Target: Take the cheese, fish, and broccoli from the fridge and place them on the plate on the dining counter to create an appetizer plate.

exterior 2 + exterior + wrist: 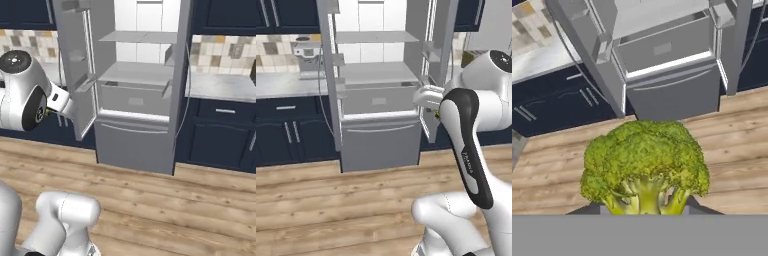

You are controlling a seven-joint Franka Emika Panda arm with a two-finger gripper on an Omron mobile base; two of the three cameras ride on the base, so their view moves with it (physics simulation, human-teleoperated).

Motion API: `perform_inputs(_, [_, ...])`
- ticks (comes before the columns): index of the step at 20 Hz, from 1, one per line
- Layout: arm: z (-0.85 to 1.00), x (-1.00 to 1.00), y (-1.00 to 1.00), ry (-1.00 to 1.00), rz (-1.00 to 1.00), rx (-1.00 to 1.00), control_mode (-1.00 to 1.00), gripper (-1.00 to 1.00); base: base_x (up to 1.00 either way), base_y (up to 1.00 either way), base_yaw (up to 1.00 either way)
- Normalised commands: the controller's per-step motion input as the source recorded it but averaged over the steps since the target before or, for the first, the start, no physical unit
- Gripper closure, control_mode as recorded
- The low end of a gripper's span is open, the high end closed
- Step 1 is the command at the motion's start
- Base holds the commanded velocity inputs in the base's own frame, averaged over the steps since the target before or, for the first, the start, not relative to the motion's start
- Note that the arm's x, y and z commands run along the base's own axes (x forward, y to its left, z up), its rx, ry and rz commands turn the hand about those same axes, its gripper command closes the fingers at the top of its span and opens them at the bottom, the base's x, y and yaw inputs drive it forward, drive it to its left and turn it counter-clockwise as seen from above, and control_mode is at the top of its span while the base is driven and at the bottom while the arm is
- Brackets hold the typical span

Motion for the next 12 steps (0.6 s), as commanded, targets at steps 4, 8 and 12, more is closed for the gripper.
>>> perform_inputs(4, [0.00,0.00,0.00,0.00,0.00,0.00,1.00,1.00,-1.00,0.00,0.12])
perform_inputs(8, [0.00,0.00,0.00,0.00,0.00,0.00,1.00,1.00,-1.00,0.00,0.15])
perform_inputs(12, [0.00,0.00,0.00,0.00,0.00,0.00,1.00,1.00,-1.00,0.00,0.10])
